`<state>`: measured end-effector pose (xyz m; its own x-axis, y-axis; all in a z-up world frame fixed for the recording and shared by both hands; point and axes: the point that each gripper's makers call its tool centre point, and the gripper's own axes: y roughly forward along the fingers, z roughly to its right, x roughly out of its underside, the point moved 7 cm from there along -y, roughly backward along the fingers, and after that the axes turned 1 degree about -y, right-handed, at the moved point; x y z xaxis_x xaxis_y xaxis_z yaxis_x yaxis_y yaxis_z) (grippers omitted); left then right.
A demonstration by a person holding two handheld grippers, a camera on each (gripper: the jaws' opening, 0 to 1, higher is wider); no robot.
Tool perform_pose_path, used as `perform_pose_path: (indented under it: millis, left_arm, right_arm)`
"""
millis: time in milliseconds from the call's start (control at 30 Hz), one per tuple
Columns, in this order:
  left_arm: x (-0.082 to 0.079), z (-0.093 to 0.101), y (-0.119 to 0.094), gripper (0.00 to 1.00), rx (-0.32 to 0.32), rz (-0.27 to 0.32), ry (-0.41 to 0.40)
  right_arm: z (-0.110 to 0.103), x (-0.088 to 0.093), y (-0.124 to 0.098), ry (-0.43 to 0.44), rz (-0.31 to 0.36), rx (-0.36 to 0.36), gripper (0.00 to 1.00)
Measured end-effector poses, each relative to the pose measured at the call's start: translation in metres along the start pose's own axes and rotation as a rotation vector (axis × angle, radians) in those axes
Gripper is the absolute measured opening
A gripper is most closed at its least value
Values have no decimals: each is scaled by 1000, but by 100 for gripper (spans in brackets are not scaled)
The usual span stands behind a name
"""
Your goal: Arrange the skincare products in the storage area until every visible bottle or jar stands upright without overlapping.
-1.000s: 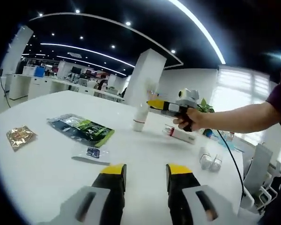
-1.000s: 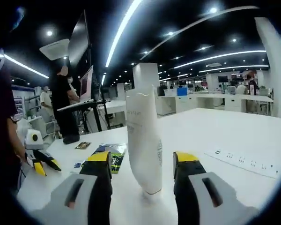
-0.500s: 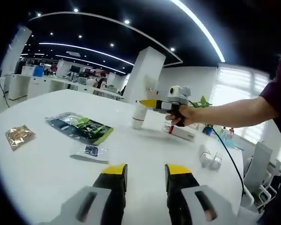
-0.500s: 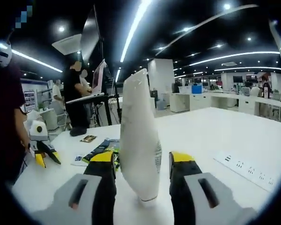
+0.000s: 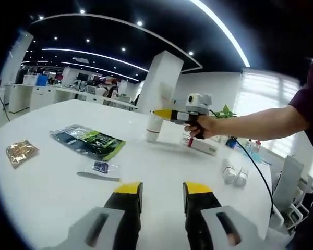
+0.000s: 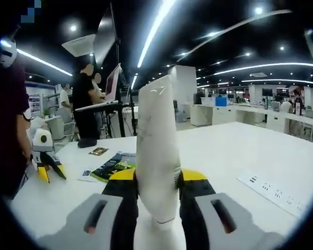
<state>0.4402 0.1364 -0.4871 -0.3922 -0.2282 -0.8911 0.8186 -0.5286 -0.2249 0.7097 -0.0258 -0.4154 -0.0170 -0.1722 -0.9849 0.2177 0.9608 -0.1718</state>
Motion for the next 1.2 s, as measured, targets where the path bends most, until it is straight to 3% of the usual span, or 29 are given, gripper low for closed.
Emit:
perform_pose_path:
  millis: [300, 467, 567, 600, 767, 967, 1200]
  left_arm:
    - [0, 0, 0, 31, -2, 1, 1]
    - [0, 0, 0, 31, -1, 1, 1]
    - [0, 0, 0, 31, -2, 1, 3]
    - [0, 0, 0, 31, -1, 1, 4]
    - [0, 0, 0, 31, -1, 0, 6]
    - [1, 0, 0, 31, -2, -4, 8]
    - [1, 1, 0, 30, 0, -8, 17]
  right_arm:
    - [-5, -1, 0, 17, 16, 56, 26]
    - [4, 2, -3, 17, 11, 80, 23]
    - [7, 2, -6, -8, 11, 121, 15]
    - [6, 3, -7, 57, 14, 112, 15]
    - [3, 1, -4, -5, 24, 124, 16]
    - [0, 2, -8, 0, 25, 155, 17]
    - [-10, 8, -8, -25, -46, 209, 20]
